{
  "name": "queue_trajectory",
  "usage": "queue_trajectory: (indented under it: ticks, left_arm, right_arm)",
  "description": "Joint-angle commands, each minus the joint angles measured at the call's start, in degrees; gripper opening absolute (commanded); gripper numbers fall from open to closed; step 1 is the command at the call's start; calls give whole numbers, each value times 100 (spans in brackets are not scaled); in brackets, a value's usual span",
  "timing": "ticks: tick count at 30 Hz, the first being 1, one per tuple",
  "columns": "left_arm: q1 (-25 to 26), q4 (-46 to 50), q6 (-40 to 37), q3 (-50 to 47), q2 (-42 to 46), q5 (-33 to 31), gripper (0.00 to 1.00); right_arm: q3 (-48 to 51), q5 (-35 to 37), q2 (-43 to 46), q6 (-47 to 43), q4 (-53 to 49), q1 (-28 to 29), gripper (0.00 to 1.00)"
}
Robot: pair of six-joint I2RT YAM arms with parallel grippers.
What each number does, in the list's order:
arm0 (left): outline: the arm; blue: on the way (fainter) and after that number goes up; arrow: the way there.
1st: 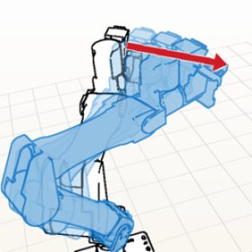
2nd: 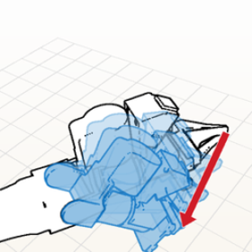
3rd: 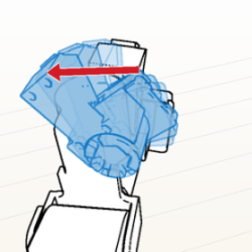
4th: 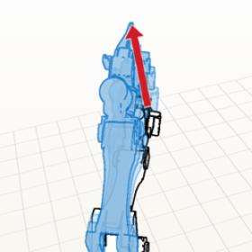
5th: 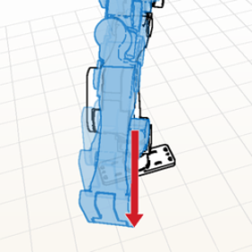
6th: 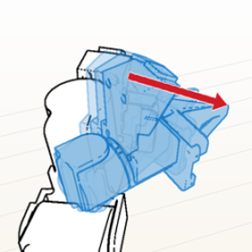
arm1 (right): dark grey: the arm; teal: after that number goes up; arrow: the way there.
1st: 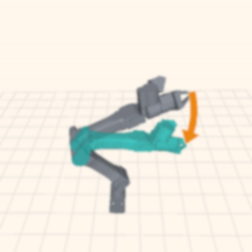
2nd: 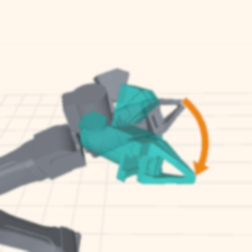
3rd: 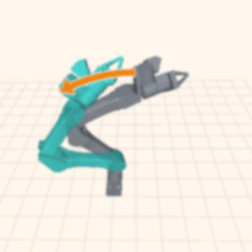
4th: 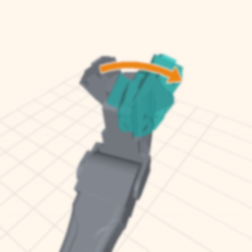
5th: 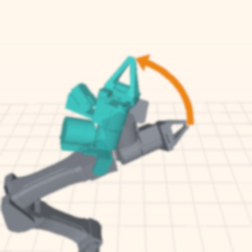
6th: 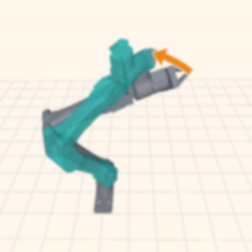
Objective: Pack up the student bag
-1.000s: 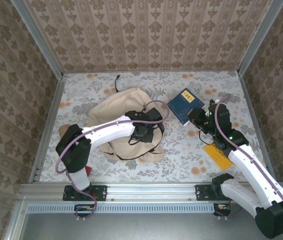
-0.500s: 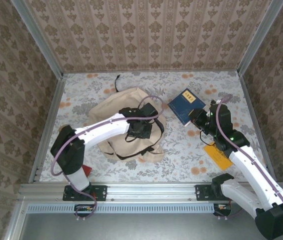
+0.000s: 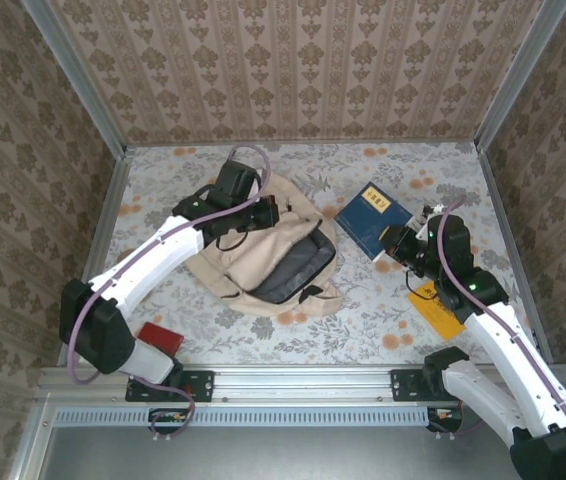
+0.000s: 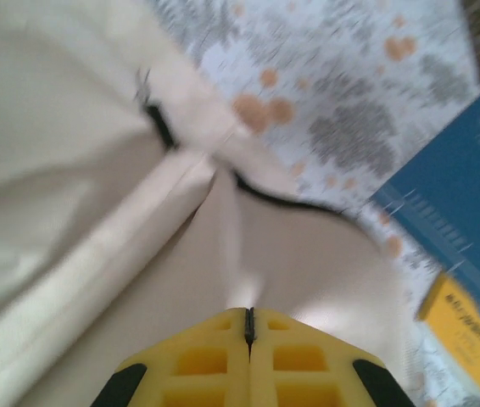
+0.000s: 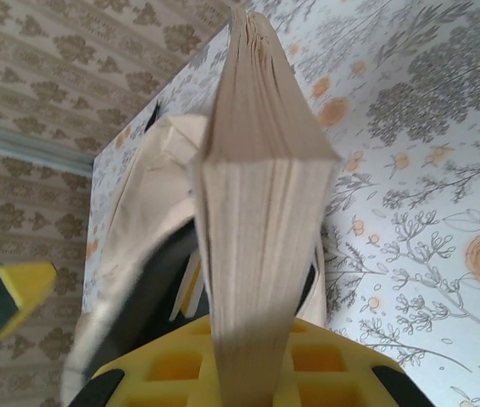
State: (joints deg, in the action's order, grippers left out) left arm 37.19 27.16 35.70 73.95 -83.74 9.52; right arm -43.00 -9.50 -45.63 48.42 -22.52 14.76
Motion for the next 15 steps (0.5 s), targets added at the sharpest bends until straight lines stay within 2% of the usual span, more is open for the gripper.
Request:
queue_trajectory:
  ticks: [1, 6, 9, 10, 15]
  left_arm:
    - [-10, -792, -287, 240, 275, 266, 0]
    - [-12, -1269, -265, 106, 455, 186, 0]
    - [11, -679, -211, 185, 314, 170, 0]
    - [44, -291, -210, 254, 211, 68, 4]
    - [467, 783, -215, 159, -121, -505, 42]
  right_arm:
    - [79, -660, -13, -219, 83, 30, 4]
    - [312, -888, 64, -60, 199, 224, 4]
    - [421, -667, 157, 6, 43, 243, 4]
    - [431, -549, 177, 2, -41, 246, 4]
    - [377, 20, 151, 9, -401, 245, 4]
